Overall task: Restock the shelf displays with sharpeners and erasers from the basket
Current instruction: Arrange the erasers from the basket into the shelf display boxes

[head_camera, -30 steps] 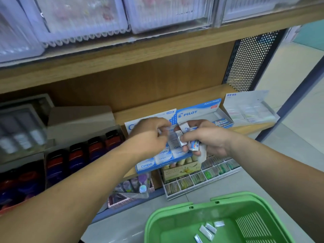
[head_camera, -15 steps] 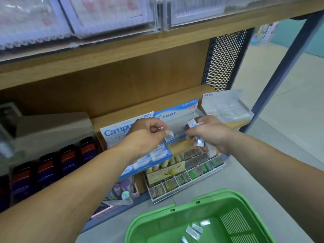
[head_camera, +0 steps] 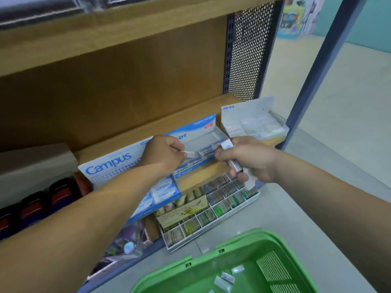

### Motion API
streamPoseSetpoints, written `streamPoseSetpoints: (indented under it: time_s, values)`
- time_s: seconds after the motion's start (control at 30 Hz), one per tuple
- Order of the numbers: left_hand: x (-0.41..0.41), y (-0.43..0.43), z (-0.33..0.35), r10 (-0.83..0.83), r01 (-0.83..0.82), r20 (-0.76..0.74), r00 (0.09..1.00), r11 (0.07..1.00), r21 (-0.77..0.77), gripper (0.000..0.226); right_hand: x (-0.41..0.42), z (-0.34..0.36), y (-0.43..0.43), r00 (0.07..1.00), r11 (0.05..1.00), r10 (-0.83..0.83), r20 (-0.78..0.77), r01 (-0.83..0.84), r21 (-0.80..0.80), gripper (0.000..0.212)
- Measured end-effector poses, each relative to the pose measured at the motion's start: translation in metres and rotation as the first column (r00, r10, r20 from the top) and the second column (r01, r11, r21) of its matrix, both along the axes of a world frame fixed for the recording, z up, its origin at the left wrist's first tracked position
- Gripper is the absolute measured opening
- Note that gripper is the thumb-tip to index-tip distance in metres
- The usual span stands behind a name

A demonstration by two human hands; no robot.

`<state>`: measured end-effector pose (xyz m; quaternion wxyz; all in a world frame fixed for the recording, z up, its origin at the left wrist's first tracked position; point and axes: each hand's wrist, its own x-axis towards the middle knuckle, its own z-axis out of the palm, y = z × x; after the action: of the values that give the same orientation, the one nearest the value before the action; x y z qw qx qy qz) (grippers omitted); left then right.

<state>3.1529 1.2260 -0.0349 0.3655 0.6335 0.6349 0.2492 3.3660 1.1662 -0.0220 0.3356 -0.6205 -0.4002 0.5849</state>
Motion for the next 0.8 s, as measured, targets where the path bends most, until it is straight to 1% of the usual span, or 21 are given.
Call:
streamPoseSetpoints:
  time_s: [0.07,0.17,0.2,0.27,0.37,0.47,0.5,0.57,0.63,0.7,0.8]
  values:
    - [0.003,0.003,-0.004,-0.028,0.028,-0.049,0.998,1.000,0.010,0.010,0.003,-0.004,-0.001,1.000,1.000,-0.016,0.003,0.016,0.012,0.008]
    - [0.005,0.008,-0.008,-0.140,0.152,-0.196,0.971,0.987,0.045,0.009,0.007,-0.012,-0.004,1.000,1.000,-0.022,0.001,0.022,0.017,0.010]
    - [0.005,0.009,-0.009,-0.156,0.171,-0.219,0.963,0.984,0.050,0.008,0.007,-0.014,-0.004,1.000,1.000,-0.019,0.002,0.019,0.016,0.010]
    - [0.005,0.010,-0.014,-0.165,0.179,-0.203,0.965,0.983,0.051,0.007,0.009,-0.015,-0.003,1.000,0.999,-0.030,-0.001,0.030,0.019,0.010]
    - [0.004,0.009,-0.018,-0.143,0.161,-0.170,0.975,0.982,0.101,0.018,0.010,-0.016,-0.002,0.998,0.998,-0.064,-0.012,0.064,0.023,0.011]
    - [0.000,0.009,-0.018,-0.179,0.223,-0.246,0.953,0.960,0.166,0.014,0.007,-0.016,-0.001,0.998,0.998,-0.060,-0.018,0.061,0.035,0.012]
    - [-0.001,0.009,-0.019,-0.197,0.244,-0.260,0.945,0.956,0.161,0.014,0.006,-0.016,-0.001,0.998,0.998,-0.053,-0.019,0.054,0.041,0.011]
    - [-0.003,0.009,-0.019,-0.194,0.234,-0.254,0.948,0.963,0.135,0.016,0.004,-0.015,-0.001,0.999,0.998,-0.046,-0.015,0.046,0.049,0.011]
    - [-0.004,0.010,-0.018,-0.166,0.195,-0.214,0.963,0.973,0.124,0.023,0.001,-0.016,0.000,0.999,0.998,-0.043,-0.015,0.044,0.051,0.012]
    - [-0.004,0.011,-0.018,-0.171,0.191,-0.171,0.970,0.976,0.109,0.029,-0.001,-0.017,0.000,0.999,0.998,-0.034,-0.013,0.034,0.048,0.014]
    - [-0.001,0.012,-0.018,-0.197,0.212,-0.175,0.965,0.975,0.071,0.024,-0.003,-0.019,0.001,1.000,0.999,-0.025,0.001,0.025,0.038,0.016]
